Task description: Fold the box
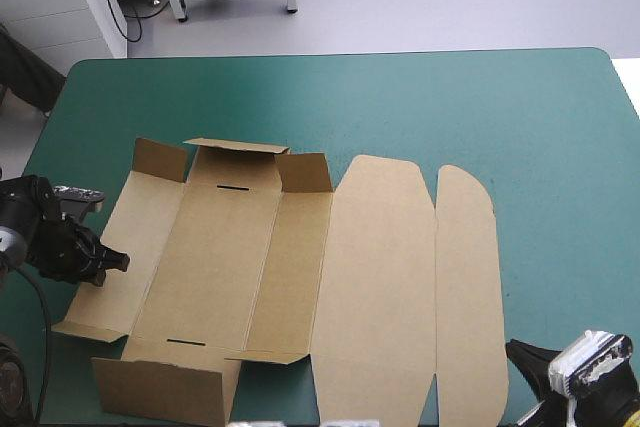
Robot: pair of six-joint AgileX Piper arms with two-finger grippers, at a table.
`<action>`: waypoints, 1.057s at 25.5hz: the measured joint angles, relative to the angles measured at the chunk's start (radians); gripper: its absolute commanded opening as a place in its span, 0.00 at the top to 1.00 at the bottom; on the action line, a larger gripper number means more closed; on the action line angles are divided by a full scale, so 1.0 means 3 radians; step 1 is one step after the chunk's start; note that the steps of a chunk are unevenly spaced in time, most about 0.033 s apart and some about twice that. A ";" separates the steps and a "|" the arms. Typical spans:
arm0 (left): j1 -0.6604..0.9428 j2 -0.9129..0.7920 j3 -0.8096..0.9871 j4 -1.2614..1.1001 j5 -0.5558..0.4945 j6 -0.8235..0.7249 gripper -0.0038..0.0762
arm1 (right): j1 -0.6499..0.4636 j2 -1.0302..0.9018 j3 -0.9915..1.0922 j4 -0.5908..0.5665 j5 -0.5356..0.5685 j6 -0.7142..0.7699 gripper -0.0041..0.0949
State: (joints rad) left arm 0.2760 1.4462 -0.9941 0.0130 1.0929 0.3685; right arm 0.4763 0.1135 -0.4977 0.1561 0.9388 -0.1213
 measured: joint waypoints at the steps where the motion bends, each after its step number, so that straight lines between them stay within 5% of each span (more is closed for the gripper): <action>1: 0.0000 0.0000 -0.0010 0.0000 0.0001 -0.0007 0.50 | 0.0000 0.0000 0.0000 0.0008 0.0001 0.0000 0.98; 17: 0.0002 0.0000 -0.0173 -0.0097 -0.0042 0.0031 0.50 | 0.0000 0.0000 0.0000 0.0066 0.0003 -0.0025 0.98; 27: 0.0864 0.0220 -0.0176 -0.1269 0.0055 0.1186 0.50 | 0.0000 0.0000 0.0000 0.0128 0.0003 -0.0029 0.98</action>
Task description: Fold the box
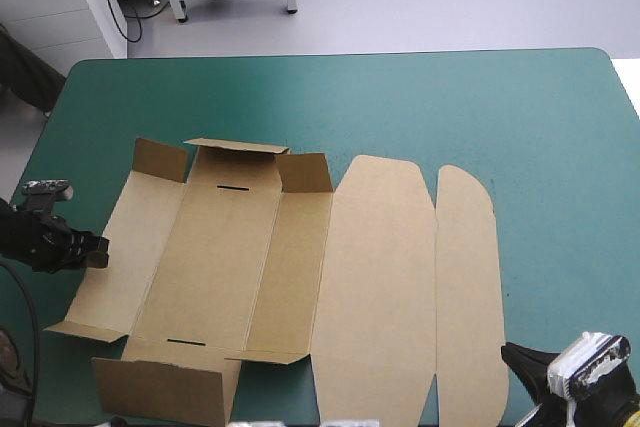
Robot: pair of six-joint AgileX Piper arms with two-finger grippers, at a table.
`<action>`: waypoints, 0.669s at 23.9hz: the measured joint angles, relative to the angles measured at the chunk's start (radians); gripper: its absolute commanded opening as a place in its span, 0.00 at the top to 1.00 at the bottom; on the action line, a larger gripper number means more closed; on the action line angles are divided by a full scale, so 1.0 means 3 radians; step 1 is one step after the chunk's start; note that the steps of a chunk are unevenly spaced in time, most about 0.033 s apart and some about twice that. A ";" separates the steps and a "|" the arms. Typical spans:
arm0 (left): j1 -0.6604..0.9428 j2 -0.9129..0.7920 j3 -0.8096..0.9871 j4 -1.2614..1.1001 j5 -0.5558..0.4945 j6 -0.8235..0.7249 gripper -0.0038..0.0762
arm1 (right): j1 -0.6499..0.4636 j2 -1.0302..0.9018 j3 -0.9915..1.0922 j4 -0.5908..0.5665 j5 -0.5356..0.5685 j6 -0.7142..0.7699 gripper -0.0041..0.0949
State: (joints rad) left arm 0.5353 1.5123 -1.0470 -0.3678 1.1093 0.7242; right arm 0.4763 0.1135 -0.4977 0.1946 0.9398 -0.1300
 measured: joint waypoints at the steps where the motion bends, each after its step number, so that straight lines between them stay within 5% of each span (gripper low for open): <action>1: 0.0005 0.0053 0.0000 -0.0060 0.0060 0.0083 0.50 | 0.0000 0.0000 0.0000 0.0000 0.0000 0.0000 0.98; 16: 0.0008 0.0397 -0.0142 0.0086 0.0253 0.0106 0.50 | 0.0000 0.0000 0.0000 0.0025 0.0000 0.0000 0.98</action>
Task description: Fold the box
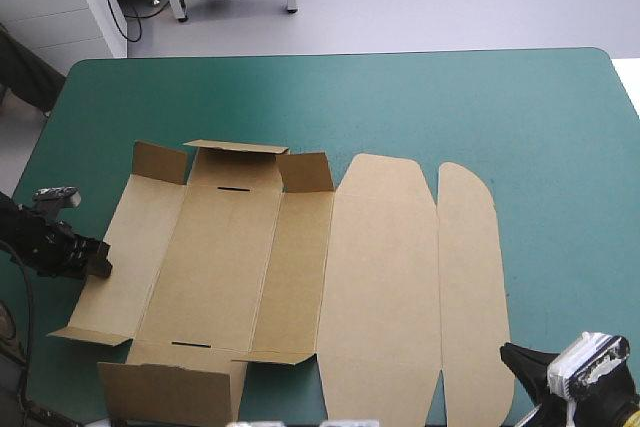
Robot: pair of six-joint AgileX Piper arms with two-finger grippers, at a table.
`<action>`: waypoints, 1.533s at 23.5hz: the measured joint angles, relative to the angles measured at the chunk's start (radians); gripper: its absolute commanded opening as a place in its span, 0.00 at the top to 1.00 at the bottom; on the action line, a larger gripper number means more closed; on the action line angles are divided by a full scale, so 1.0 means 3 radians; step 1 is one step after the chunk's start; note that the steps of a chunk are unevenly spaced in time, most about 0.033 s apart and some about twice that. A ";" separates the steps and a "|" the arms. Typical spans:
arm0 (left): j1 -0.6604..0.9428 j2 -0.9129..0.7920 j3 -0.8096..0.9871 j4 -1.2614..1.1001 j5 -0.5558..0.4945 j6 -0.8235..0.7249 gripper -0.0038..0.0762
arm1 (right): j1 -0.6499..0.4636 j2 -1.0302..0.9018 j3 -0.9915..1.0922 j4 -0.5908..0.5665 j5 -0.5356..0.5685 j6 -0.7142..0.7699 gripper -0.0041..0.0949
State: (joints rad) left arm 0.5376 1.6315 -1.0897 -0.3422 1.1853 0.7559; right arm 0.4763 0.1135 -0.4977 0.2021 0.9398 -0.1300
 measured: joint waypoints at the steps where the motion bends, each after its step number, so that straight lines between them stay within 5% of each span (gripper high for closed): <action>1: 0.0000 0.0005 -0.0009 -0.0023 0.0014 -0.0008 0.50 | 0.0000 0.0000 0.0000 0.0000 0.0000 0.0000 0.98; 14: -0.0013 0.0107 0.0210 -0.0416 0.0030 -0.0155 0.51 | 0.0000 0.0000 0.0000 0.0000 -0.0014 0.0000 0.98; 22: -0.0949 0.0060 0.0277 -0.0656 0.0023 -0.0216 0.58 | 0.0000 0.0000 0.0000 -0.0010 -0.0015 0.0000 0.98; 29: -0.0998 0.0059 0.0280 -0.1694 0.0026 0.0047 0.58 | 0.0000 0.0000 0.0000 -0.0004 -0.0026 0.0000 0.98; 36: -0.0998 0.0059 0.0280 -0.1322 0.0018 -0.0226 0.58 | 0.0000 0.0000 0.0000 0.0000 -0.0091 0.0000 0.98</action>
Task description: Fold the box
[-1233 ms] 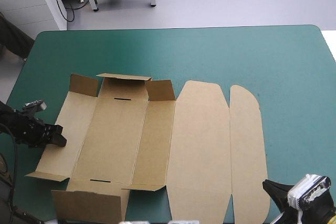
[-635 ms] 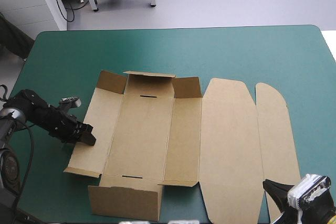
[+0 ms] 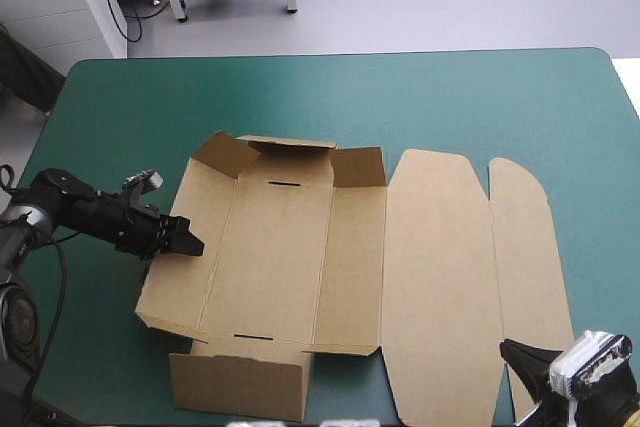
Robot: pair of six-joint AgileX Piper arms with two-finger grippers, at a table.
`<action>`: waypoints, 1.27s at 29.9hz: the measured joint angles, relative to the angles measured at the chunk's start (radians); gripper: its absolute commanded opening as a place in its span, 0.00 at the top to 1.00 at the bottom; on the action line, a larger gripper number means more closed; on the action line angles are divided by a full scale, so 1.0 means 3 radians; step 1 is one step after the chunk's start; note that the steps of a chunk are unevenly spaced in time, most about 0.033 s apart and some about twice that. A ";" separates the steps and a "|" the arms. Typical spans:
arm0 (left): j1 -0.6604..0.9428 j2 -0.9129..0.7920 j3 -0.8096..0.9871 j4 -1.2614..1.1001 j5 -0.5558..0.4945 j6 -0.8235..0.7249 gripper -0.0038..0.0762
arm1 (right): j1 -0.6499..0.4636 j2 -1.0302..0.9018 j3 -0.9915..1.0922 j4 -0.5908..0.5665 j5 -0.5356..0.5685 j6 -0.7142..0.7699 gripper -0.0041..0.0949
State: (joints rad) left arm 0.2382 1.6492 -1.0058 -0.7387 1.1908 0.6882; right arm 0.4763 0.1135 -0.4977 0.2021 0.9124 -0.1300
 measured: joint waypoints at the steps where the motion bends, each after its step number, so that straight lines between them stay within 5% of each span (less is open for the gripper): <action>1: 0.0000 0.0000 0.0000 0.0021 0.0000 -0.0031 0.58 | 0.0000 0.0000 0.0000 0.0000 -0.0033 0.0000 0.98; 8: -0.0187 0.0000 0.0000 0.0300 0.0000 -0.0202 0.63 | 0.0000 0.0000 0.0000 0.0000 -0.0088 0.0000 0.98; 13: -0.0387 0.0000 0.0000 0.0461 -0.0005 -0.0266 0.97 | 0.0000 0.0000 0.0000 0.0000 -0.0088 0.0000 0.98; 25: -0.0615 0.0006 -0.0659 0.1271 0.0091 -0.0317 0.96 | 0.0000 0.0000 0.0000 0.0000 -0.0088 0.0000 0.98; 38: -0.2147 0.0192 -0.2501 0.2957 -0.0038 0.0076 0.96 | 0.0000 0.0000 0.0000 0.0003 -0.0088 0.0006 0.98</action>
State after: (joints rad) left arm -0.4059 1.7068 -1.7563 0.1483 1.1792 0.7110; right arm 0.4763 0.1135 -0.4977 0.2029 0.8859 -0.1282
